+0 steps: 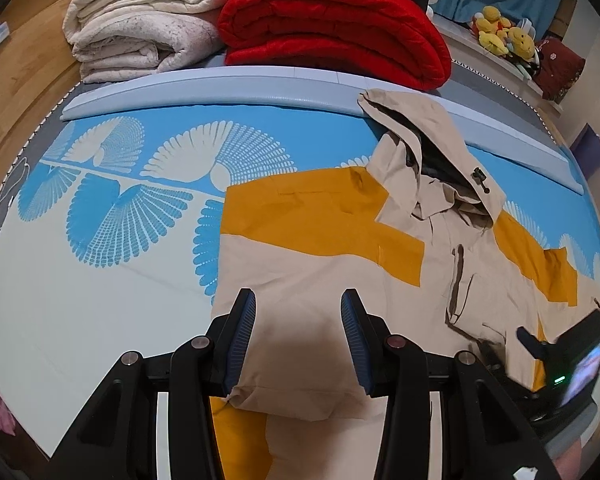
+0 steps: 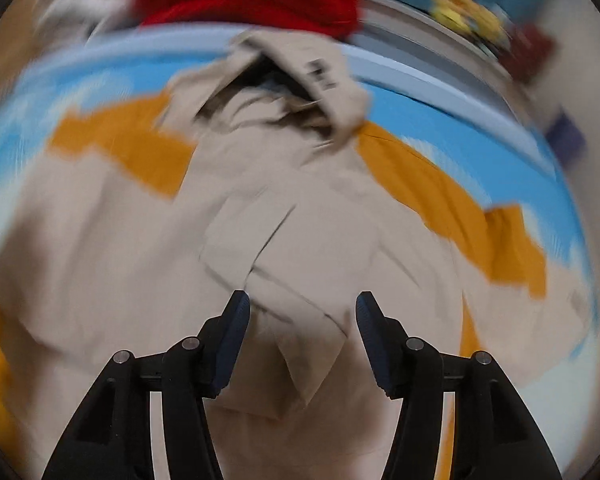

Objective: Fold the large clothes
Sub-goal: 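Grasp the other sleeve near the shoulder with the right gripper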

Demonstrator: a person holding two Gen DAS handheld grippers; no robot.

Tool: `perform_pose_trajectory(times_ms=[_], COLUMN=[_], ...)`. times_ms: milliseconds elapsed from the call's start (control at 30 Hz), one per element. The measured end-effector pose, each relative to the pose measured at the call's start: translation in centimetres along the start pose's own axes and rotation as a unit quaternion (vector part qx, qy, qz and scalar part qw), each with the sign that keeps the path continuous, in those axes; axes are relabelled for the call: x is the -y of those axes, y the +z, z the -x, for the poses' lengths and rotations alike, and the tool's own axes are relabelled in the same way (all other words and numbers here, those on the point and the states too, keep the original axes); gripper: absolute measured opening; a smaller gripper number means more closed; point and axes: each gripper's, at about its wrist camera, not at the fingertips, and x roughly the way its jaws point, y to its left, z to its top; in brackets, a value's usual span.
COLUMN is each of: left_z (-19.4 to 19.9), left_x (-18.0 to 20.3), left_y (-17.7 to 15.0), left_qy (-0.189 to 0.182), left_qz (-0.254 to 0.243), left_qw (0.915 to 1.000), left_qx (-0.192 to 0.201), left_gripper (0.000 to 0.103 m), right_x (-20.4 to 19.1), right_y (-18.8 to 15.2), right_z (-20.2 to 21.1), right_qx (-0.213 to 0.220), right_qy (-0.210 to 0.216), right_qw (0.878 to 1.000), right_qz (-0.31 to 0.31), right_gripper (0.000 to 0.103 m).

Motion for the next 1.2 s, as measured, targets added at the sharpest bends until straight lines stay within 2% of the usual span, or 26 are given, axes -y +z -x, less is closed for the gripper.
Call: perform_pose_trajectory(times_ms=[67, 133, 200, 300, 367, 400, 433, 467, 500, 533, 567, 667, 733, 800, 933, 1000, 1200], left_z=[0.0, 0.0, 0.0, -0.1, -0.1, -0.1, -0.1, -0.2, -0.2, -0.2, -0.3, -0.4, -0.5, -0.6, -1.1, -1.3, -1.4], left_x=[0.0, 0.0, 0.0, 0.0, -0.1, -0.1, 0.0, 0.0, 0.0, -0.1, 0.0, -0.2, -0.3, -0.3, -0.1, -0.1, -1.2], left_y=[0.0, 0.0, 0.1, 0.1, 0.0, 0.0, 0.0, 0.0, 0.0, -0.1, -0.1, -0.1, -0.1, -0.1, -0.2, -0.3, 0.1], left_qy=[0.0, 0.0, 0.0, 0.0, 0.0, 0.0, 0.001, 0.001, 0.001, 0.001, 0.001, -0.002, -0.005, -0.007, -0.009, -0.013, -0.022], left_qz=[0.0, 0.001, 0.001, 0.001, 0.001, 0.0, -0.001, -0.002, -0.003, -0.003, -0.003, 0.001, 0.005, 0.006, 0.005, 0.006, 0.026], left_qw=[1.0, 1.0, 1.0, 1.0, 1.0, 1.0, 1.0, 1.0, 1.0, 1.0, 1.0, 1.0, 0.9999, 0.9999, 0.9997, 0.9996, 0.999], left_qx=[-0.001, -0.001, -0.001, -0.002, -0.003, -0.003, -0.004, -0.004, -0.004, -0.005, -0.006, -0.009, -0.011, -0.014, -0.021, -0.025, -0.03], left_gripper=[0.041, 0.041, 0.041, 0.041, 0.041, 0.041, 0.041, 0.041, 0.041, 0.041, 0.041, 0.041, 0.041, 0.041, 0.041, 0.041, 0.041], right_x=[-0.9, -0.9, -0.4, 1.8, 4.9, 6.9, 8.9, 10.8, 11.7, 12.7, 13.2, 14.0, 14.5, 14.9, 15.6, 15.9, 16.3], right_y=[-0.7, -0.8, -0.7, -0.2, 0.0, -0.4, -1.2, -2.5, -3.4, -4.4, -5.2, -7.6, -8.8, -9.2, -9.0, -9.1, -9.1], right_z=[-0.6, -0.8, -0.4, 0.4, 1.2, 1.8, 2.3, 2.6, 2.4, 1.8, 1.1, -1.9, -3.4, -4.1, -4.9, -5.4, -5.7], right_qx=[-0.006, -0.004, 0.006, 0.029, 0.055, 0.073, 0.095, 0.109, 0.108, 0.094, 0.075, 0.002, -0.032, -0.045, -0.051, -0.055, -0.062], right_qy=[-0.012, -0.02, -0.01, 0.019, 0.058, 0.076, 0.089, 0.1, 0.103, 0.103, 0.102, 0.095, 0.095, 0.102, 0.118, 0.127, 0.145], right_qw=[0.999, 0.998, 0.999, 0.999, 0.988, 0.975, 0.953, 0.925, 0.91, 0.894, 0.884, 0.86, 0.843, 0.833, 0.829, 0.821, 0.808], right_qz=[0.041, 0.054, 0.042, -0.027, -0.129, -0.196, -0.275, -0.349, -0.388, -0.426, -0.45, -0.502, -0.529, -0.542, -0.544, -0.554, -0.568], right_gripper=[0.056, 0.051, 0.012, 0.004, 0.003, 0.003, 0.003, 0.003, 0.003, 0.003, 0.003, 0.006, 0.006, 0.009, 0.015, 0.018, 0.018])
